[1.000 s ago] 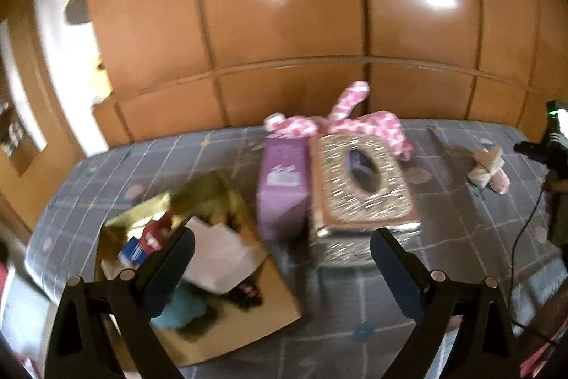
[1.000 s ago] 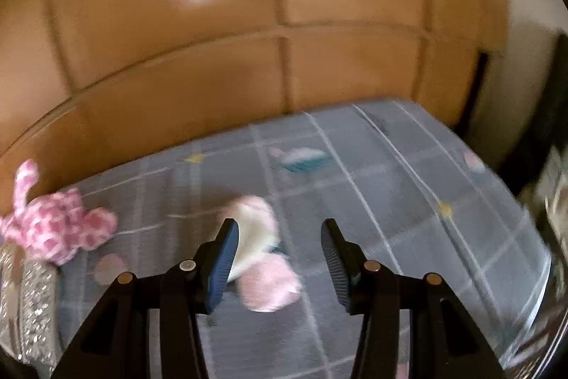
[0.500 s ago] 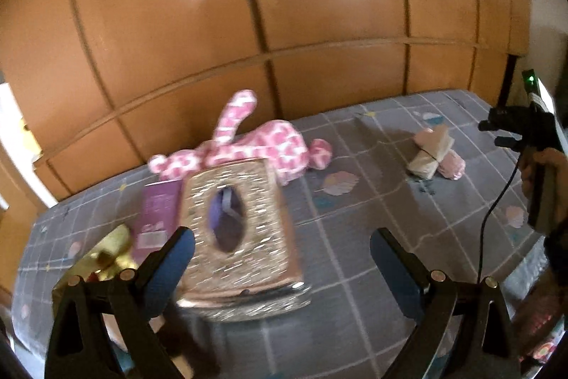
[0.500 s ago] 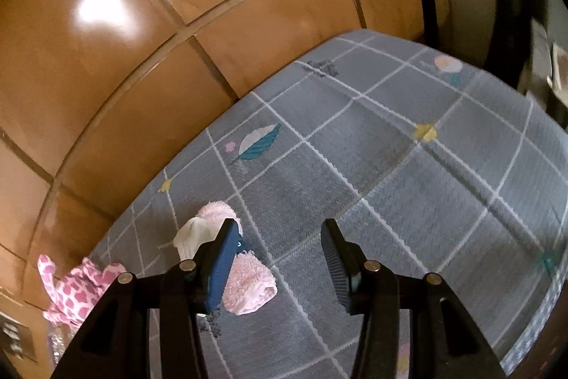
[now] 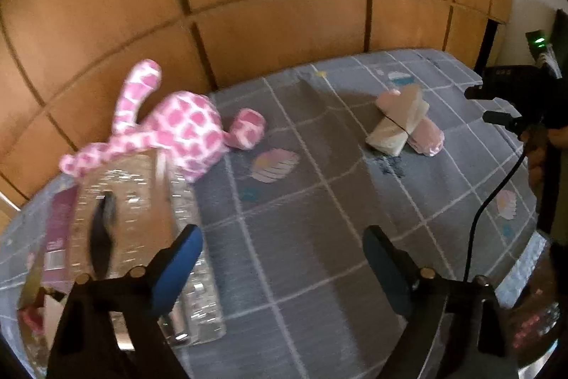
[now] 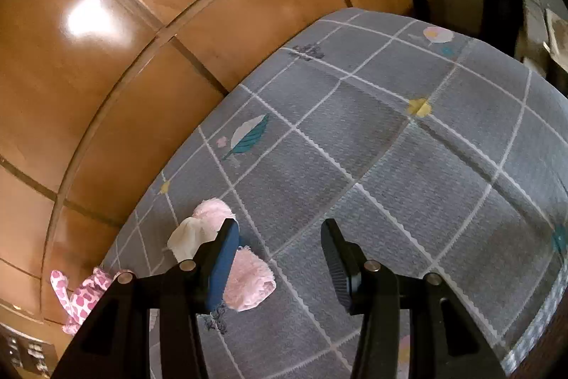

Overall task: Organize soft objects
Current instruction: 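Grasp the white mesh roll with the left tool while the right tool approaches the pink roll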

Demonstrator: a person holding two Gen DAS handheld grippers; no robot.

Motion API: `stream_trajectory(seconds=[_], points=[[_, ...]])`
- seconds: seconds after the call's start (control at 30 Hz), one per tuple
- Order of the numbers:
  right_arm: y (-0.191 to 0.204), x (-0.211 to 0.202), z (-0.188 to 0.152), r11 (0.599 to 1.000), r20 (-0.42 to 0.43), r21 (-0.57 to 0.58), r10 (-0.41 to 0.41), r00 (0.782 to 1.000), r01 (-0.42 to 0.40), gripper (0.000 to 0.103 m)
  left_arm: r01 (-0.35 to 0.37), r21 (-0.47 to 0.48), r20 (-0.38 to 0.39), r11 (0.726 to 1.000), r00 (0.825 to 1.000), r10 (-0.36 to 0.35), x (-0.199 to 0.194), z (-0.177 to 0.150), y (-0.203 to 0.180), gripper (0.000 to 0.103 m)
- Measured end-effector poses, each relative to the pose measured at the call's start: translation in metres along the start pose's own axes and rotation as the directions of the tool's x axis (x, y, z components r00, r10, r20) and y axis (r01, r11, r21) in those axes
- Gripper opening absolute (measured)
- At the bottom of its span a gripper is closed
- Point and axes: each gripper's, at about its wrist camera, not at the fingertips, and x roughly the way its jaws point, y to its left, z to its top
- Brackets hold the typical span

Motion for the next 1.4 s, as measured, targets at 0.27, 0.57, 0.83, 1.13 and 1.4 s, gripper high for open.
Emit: stream_trajectory(seconds=[0.27, 0.57, 0.83, 1.13, 1.4], points=[[-0.023, 0.002, 0.003, 0.993, -0.008, 0.12, 0.013, 1.0, -0.012, 0.049, 0.112, 0.01, -0.04, 0.994, 0.993, -0.111, 0.034, 0.026, -0.03, 0.08], [-0.018, 0.01, 0.0, 0.992, -0.068, 0.113, 0.066, 0.996, -0.058, 0.049, 0.202, 0.13, -0.035, 0.971, 0.979, -0.199, 0.083, 0.065, -0.09, 0.091], [-0.014, 0.014, -0.003, 0.991, -0.098, 0.107, 0.089, 0.991, -0.079, 0.049, 0.293, 0.132, -0.07, 0.947, 0.956, -0.286, 0.137, 0.1, -0.118, 0.097], [-0.012, 0.02, -0.006, 0.992, -0.118, 0.102, 0.087, 0.989, -0.075, 0.049, 0.47, -0.037, -0.123, 0.882, 0.874, -0.471, 0.184, 0.117, -0.108, 0.063], [-0.009, 0.023, -0.007, 0.996, -0.115, 0.074, 0.064, 0.991, -0.056, 0.049, 0.504, -0.084, -0.097, 0.86, 0.854, -0.51, 0.16, 0.108, -0.094, 0.051]])
